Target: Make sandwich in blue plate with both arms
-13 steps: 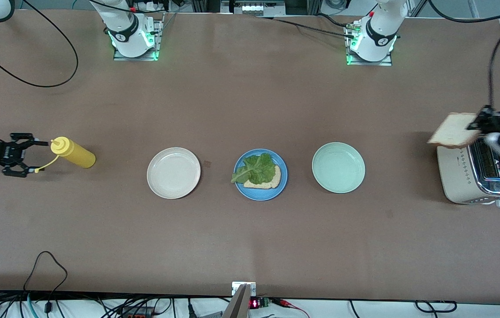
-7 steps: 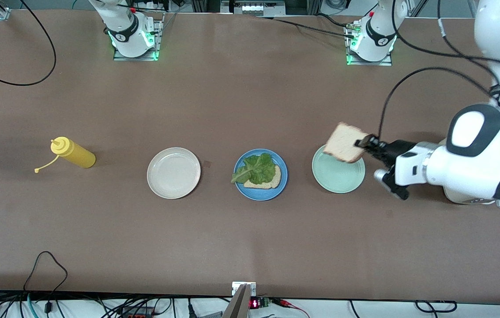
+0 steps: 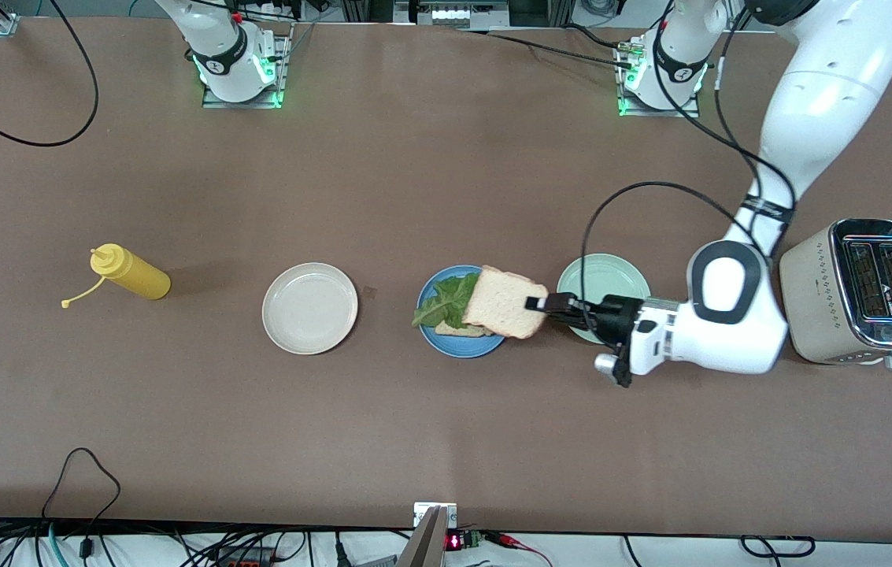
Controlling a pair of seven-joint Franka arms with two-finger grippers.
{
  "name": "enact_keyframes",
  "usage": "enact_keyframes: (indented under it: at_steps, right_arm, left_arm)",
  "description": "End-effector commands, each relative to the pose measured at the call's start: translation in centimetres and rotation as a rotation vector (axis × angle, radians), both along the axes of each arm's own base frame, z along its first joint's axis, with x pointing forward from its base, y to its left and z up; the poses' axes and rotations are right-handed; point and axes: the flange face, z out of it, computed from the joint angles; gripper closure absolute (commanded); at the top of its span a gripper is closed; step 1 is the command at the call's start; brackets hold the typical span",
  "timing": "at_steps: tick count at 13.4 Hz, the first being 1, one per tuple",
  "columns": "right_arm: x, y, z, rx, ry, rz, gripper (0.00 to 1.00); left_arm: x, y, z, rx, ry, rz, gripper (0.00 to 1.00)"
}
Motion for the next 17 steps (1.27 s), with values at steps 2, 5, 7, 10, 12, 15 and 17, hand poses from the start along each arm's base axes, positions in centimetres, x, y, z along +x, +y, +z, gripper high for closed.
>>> enact_keyframes:
  at_steps: [2,5,7,10,12,15,17]
  right_arm:
    - [-2.2,10.7,1.4,-0.207,0.108,-0.278,0.0]
    - [-2.2,15.6,-0.6,-0.306,0.149,-0.53,0.0]
    - [-1.6,17.1,-3.2,-0.341,0.173,-0.728,0.0]
    - [-1.8,17.9,-6.2,-0.409,0.218,-0.951,0.0]
    - [-1.5,17.5,-6.2,-0.4,0.218,-0.984,0.0]
    - [-1.1,15.2,-6.2,-0.391,0.216,-1.025,0.0]
    - [-1.2,14.8,-6.3,-0.402,0.221,-1.031,0.0]
  left_arm:
    - [-1.7,-1.1,-5.4,-0.054,-0.074,0.008,1.0]
    - [-2.1,-2.1,-8.2,-0.071,-0.095,0.043,0.99]
    - [-2.5,-2.6,-9.3,-0.071,-0.129,0.032,0.95]
    - [-2.7,-2.3,-10.3,-0.045,-0.168,0.029,0.0]
    - [-3.3,-1.2,-11.5,-0.033,-0.206,0.003,0.0]
    - [-3.6,1.1,-12.2,0.003,-0.299,-0.056,0.0]
    - [-3.2,2.2,-10.7,0.078,-0.364,-0.156,0.0]
